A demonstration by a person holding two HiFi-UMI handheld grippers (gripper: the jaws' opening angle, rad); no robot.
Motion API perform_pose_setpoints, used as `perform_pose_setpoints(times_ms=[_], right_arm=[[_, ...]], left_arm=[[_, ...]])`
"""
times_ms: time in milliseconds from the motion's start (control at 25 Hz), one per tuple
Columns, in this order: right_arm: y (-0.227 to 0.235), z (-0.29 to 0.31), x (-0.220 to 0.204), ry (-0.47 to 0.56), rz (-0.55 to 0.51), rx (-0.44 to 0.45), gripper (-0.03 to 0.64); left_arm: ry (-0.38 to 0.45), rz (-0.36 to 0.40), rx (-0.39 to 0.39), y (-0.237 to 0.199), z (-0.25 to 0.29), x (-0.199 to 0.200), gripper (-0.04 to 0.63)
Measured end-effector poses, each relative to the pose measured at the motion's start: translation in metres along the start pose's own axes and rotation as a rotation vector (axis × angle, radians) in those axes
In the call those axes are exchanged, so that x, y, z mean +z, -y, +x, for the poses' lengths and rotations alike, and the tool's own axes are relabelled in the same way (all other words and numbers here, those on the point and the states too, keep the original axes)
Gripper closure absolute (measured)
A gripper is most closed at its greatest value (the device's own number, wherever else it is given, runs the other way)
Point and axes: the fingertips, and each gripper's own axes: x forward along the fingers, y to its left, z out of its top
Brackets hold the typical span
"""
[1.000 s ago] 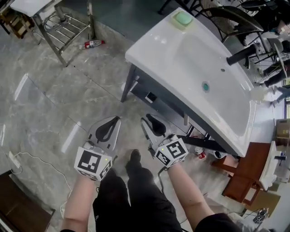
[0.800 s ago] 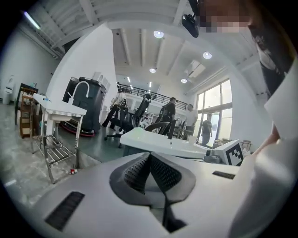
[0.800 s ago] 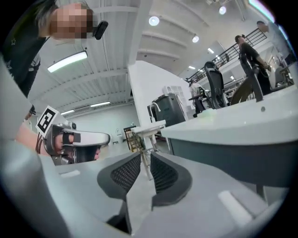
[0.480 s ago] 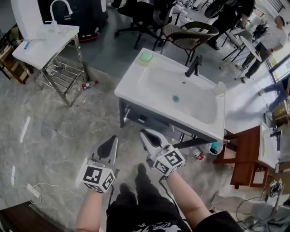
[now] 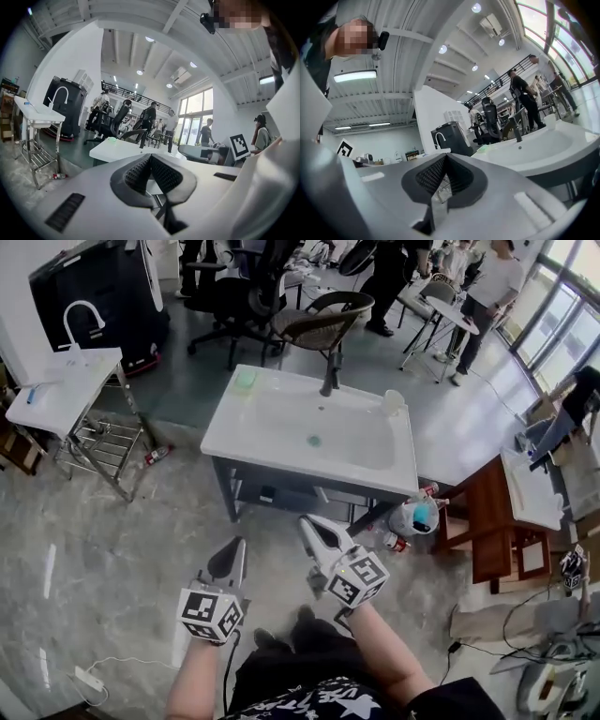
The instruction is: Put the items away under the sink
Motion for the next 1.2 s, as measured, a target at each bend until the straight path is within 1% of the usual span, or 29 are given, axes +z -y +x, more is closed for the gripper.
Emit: perform_pose_setpoints(times_ms=[80,240,360,440,560,680,920,1200], right_arm=[[0.002,-0.011,0.012,0.015,-0.013,-0.013,0.614],[-0.001,-0.029,0.036,0.048,-0.042,0.005,0.614],[-0.012,-0.045,0.047,0.055,-0.071,0.053,0.614],[-0.022,-0.057,0.048,0.037,-0.114,0.096,0.614],[-0.031,-0.081,0.048,0.012,-0.151,0.125,0.614],[-0.034,-0.108,0.043,-0.006,-0.162,0.136,0.614],[-0.044,-0.164,0.03,-0.041,-0.173,0.181,0.614],[-0.062,-0.234,0.012,-0.073,-0.166,0.194,0.614]], left_arm=[[0.005,0.008,0.008,0.009,-0.005,0.005,0.586],[0.024,0.05,0.036,0.028,-0.019,0.021,0.586],[0.051,0.071,0.073,0.045,-0.031,0.03,0.586],[0.065,0.066,0.098,0.058,-0.04,0.034,0.586],[0.077,0.079,0.112,0.085,-0.05,0.036,0.586],[0.082,0.094,0.123,0.113,-0.059,0.03,0.586],[0.081,0.093,0.186,0.156,-0.09,0.006,0.586],[0.061,0.088,0.204,0.213,-0.126,-0.028,0.586]])
